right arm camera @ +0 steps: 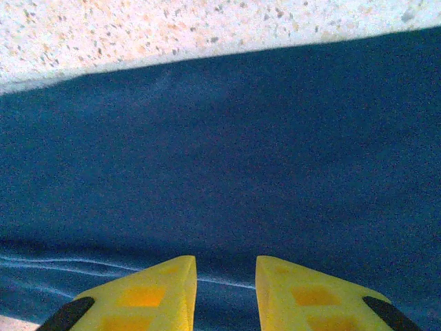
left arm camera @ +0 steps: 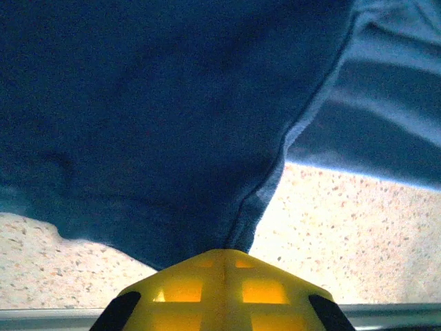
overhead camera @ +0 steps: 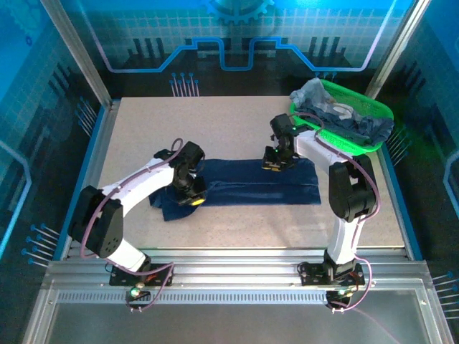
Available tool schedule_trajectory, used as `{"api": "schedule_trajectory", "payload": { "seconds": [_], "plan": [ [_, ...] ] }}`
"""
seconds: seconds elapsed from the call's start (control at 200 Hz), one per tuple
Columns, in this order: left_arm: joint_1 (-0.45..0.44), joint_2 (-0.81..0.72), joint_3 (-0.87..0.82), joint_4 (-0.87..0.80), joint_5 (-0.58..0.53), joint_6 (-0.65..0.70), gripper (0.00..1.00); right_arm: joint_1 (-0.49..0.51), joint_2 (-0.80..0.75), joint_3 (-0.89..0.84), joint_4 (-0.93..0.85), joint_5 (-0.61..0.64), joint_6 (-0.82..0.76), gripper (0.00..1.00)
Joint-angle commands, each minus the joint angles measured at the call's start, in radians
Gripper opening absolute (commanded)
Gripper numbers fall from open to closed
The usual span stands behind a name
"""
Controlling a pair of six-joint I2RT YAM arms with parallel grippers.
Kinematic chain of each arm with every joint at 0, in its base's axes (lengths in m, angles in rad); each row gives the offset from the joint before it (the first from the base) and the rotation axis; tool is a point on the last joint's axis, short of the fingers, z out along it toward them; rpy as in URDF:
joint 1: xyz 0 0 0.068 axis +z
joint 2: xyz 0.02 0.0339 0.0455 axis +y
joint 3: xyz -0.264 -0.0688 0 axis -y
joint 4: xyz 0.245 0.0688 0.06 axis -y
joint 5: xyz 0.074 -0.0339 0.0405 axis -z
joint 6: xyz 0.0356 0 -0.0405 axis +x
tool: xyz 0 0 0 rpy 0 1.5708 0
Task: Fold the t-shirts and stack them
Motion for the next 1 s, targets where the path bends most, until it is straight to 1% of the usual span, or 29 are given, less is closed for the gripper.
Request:
{"api": "schedule_trajectory", "payload": {
  "seconds": [0.0,0.1,0.11,0.14,0.16,0.185,0.23,0.265,0.3,0.39,0.49,0.56,0.635,0.695,0.76,0.895,0.995],
  "plan": [
    [-0.013,0.016,-0.012,-0.03,0.037,-0.031,0.0,-0.01,-0.029,-0.018,-0.003,-0.014,-0.001,0.3],
    [-0.013,0.048,-0.008,-0.051,0.055,-0.012,0.0,-0.01,-0.027,-0.024,-0.007,-0.016,-0.001,0.3],
    [-0.014,0.051,-0.006,-0.053,0.056,-0.01,0.03,-0.01,-0.028,-0.025,-0.008,-0.016,-0.001,0.3],
    [-0.013,0.055,0.002,-0.062,0.052,0.001,0.16,-0.009,-0.028,-0.027,-0.008,-0.016,-0.002,0.31],
    [-0.013,0.056,0.008,-0.07,0.045,0.006,0.23,-0.01,-0.029,-0.027,-0.009,-0.014,-0.003,0.31],
    [-0.01,0.054,0.017,-0.082,0.03,0.014,0.26,-0.01,-0.029,-0.028,-0.01,-0.013,-0.002,0.31],
    [0.006,0.042,0.029,-0.105,-0.003,0.029,0.28,-0.01,-0.03,-0.029,-0.014,-0.009,-0.003,0.31],
    [0.031,0.026,0.03,-0.119,-0.03,0.037,0.28,-0.01,-0.033,-0.03,-0.015,-0.004,-0.004,0.31],
    [0.074,0.004,0.016,-0.116,-0.044,0.049,0.28,-0.009,-0.035,-0.032,-0.016,-0.001,-0.004,0.31],
    [0.22,-0.03,-0.034,-0.083,-0.044,0.105,0.27,-0.01,-0.038,-0.037,-0.009,-0.004,-0.007,0.31],
    [0.348,0.0,-0.053,-0.046,-0.078,0.203,0.24,-0.01,-0.034,-0.031,-0.008,-0.008,-0.011,0.31],
    [0.408,0.034,-0.054,-0.005,-0.109,0.256,0.24,-0.01,-0.031,-0.026,-0.009,-0.01,-0.012,0.31],
    [0.444,0.064,-0.057,0.057,-0.132,0.305,0.25,-0.009,-0.029,-0.019,-0.012,-0.01,-0.012,0.31],
    [0.466,0.093,-0.057,0.105,-0.117,0.334,0.27,-0.01,-0.03,-0.017,-0.012,-0.008,-0.012,0.31],
    [0.469,0.117,-0.052,0.148,-0.108,0.367,0.28,-0.01,-0.029,-0.016,-0.015,-0.006,-0.012,0.31],
    [0.476,0.162,-0.038,0.151,-0.152,0.417,0.28,-0.01,-0.027,-0.016,-0.016,-0.006,-0.009,0.31],
    [0.478,0.164,-0.051,0.165,-0.179,0.442,0.31,-0.01,-0.022,-0.017,-0.014,-0.008,-0.007,0.31]
  ]
}}
